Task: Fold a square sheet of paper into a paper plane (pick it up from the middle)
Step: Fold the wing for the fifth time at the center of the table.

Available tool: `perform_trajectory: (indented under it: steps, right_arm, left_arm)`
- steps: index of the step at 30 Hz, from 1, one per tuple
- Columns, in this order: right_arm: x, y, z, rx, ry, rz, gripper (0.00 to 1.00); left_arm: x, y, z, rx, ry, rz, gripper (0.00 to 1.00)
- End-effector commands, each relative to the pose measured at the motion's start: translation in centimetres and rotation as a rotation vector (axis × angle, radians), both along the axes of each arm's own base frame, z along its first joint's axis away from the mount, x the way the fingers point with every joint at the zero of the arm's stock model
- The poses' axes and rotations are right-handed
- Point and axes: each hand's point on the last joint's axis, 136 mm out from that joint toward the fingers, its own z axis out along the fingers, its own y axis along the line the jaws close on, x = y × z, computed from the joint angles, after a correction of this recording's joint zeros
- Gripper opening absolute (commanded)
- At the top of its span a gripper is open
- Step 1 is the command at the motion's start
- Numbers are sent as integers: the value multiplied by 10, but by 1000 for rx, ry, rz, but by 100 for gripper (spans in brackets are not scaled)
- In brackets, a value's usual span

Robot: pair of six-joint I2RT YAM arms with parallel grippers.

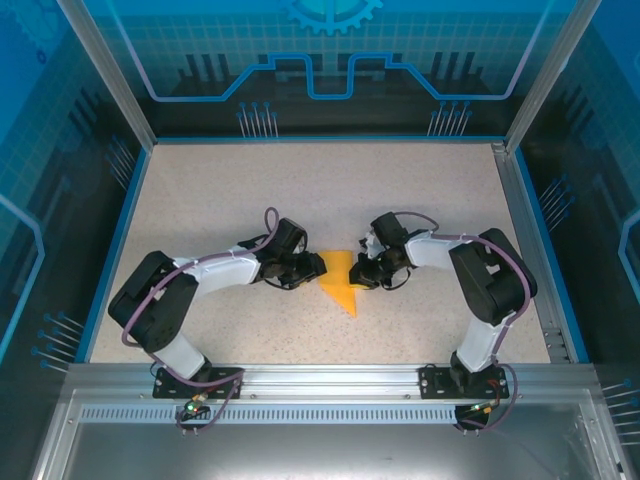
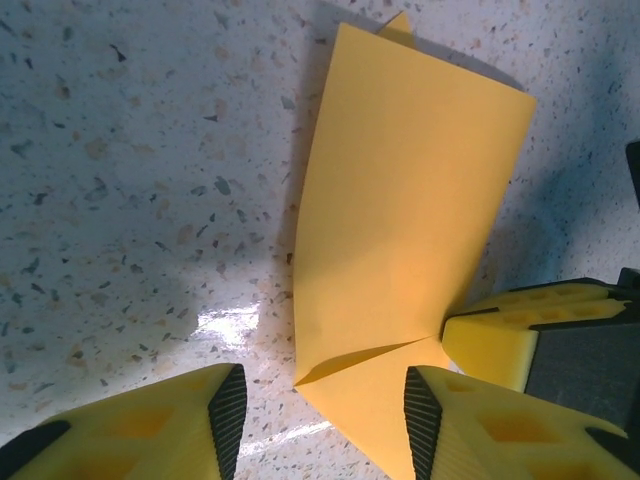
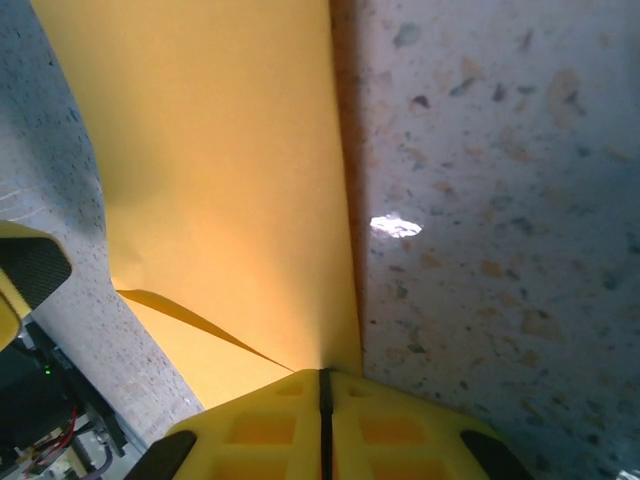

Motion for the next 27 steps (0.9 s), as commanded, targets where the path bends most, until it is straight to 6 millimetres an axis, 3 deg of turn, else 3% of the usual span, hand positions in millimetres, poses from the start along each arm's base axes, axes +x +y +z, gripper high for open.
perform_trajectory:
  steps: [1,18,23,27]
  right_arm:
    - [-11,-15,-22,-35,38,-21,9]
    - [-18,-27,-36,-34,67,-54,9]
    - [-18,-27,-37,-31,69,-55,9]
    - [-13,-24,-32,-13,55,-50,9]
  left_arm:
    - [3,-10,4,-45,24,7,49]
    - [8,-27,-13,-135,72,46,47]
    - [13,-35,-8,-177,54,39,41]
    - [18,-42,-1,-195,27,7,27]
